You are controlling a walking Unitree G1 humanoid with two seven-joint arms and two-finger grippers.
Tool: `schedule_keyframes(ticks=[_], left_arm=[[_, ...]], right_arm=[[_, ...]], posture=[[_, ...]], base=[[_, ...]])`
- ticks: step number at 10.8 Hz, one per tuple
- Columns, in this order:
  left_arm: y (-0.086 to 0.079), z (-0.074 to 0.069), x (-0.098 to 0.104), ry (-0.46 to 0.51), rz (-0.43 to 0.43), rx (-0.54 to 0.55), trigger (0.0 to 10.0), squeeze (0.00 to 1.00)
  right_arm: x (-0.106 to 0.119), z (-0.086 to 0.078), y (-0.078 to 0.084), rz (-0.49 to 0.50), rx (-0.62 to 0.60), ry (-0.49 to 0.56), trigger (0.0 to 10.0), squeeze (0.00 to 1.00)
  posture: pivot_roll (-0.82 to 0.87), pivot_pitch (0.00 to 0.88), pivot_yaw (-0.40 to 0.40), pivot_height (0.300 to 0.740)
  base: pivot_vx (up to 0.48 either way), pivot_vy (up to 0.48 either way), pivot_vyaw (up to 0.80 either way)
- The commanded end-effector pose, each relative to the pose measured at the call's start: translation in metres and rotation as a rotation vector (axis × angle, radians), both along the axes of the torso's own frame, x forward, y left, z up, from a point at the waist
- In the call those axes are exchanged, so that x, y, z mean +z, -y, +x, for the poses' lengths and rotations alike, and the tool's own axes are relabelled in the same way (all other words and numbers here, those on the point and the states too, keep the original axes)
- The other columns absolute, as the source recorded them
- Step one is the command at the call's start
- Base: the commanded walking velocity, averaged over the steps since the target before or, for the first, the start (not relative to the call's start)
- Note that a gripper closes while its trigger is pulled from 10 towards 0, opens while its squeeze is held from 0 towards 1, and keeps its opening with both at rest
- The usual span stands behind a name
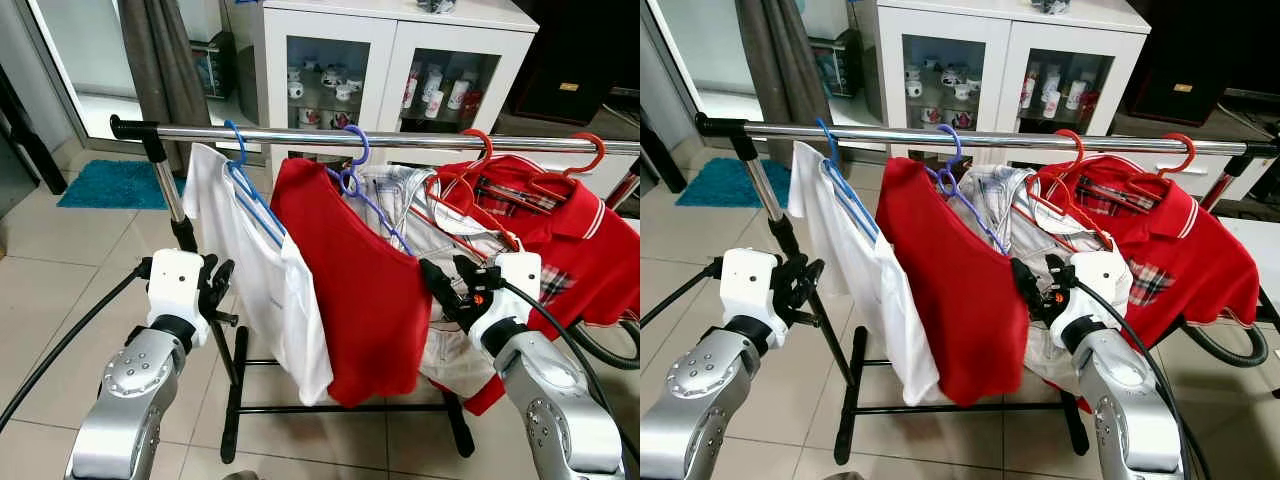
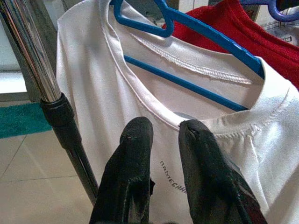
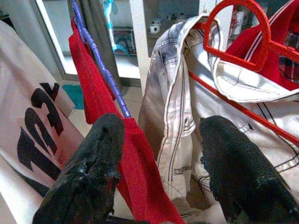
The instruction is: Hang hanger
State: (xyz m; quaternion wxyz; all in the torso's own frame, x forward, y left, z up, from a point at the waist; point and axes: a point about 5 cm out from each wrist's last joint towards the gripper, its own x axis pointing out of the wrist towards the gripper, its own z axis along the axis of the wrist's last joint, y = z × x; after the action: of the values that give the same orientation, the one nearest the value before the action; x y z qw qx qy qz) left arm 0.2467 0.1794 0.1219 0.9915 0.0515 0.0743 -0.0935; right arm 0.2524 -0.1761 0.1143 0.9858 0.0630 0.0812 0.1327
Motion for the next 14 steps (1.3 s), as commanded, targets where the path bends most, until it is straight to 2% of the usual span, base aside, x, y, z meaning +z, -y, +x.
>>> schedule_keyframes(ticks=[1,6,7,10,11,12,14], left_arm=[[0.033,0.045,0.037,-0.029,-0.065,-0.090,10.0,0.00],[0.033,0.045,0.037,-0.029,-0.065,-0.090,10.0,0.00],[0.032,0.043,0.034,-0.027,-0.057,-0.094,10.0,1.00],[0.030,0.045,0.034,-0.011,-0.047,-0.101,10.0,1.00],[0.027,0.046,0.037,-0.023,-0.049,-0.078,10.0,1.00],[0.024,0.043,0.037,-0.022,-0.056,-0.058,10.0,1.00],[0.020,0.029,0.035,-0.021,-0.076,-0.014,10.0,1.00]], right_arm=[[0.033,-0.048,0.056,-0.124,-0.522,0.034,10.0,0.00],[0.033,-0.048,0.056,-0.124,-0.522,0.034,10.0,0.00],[0.028,-0.044,0.054,-0.117,-0.494,0.027,10.0,1.00],[0.026,-0.037,0.051,-0.101,-0.459,0.030,10.0,1.00],[0.036,-0.036,0.046,-0.129,-0.432,0.064,10.0,1.00],[0.045,-0.031,0.039,-0.152,-0.378,0.129,10.0,1.00],[0.057,-0.018,0.029,-0.212,-0.281,0.185,10.0,1.00]], posture=[[-0.17,0.000,0.166,0.740],[-0.17,0.000,0.166,0.740],[-0.19,0.000,0.172,0.740],[-0.18,0.000,0.157,0.740],[-0.15,0.000,0.125,0.740],[-0.13,0.000,0.095,0.740],[-0.08,0.000,0.016,0.740]], base=[[0.000,0.000,0.00],[0.000,0.000,0.00],[0.000,0.000,0.00],[0.000,0.000,0.00],[0.000,0.000,0.00],[0.000,0.000,0.00],[0.000,0.000,0.00]])
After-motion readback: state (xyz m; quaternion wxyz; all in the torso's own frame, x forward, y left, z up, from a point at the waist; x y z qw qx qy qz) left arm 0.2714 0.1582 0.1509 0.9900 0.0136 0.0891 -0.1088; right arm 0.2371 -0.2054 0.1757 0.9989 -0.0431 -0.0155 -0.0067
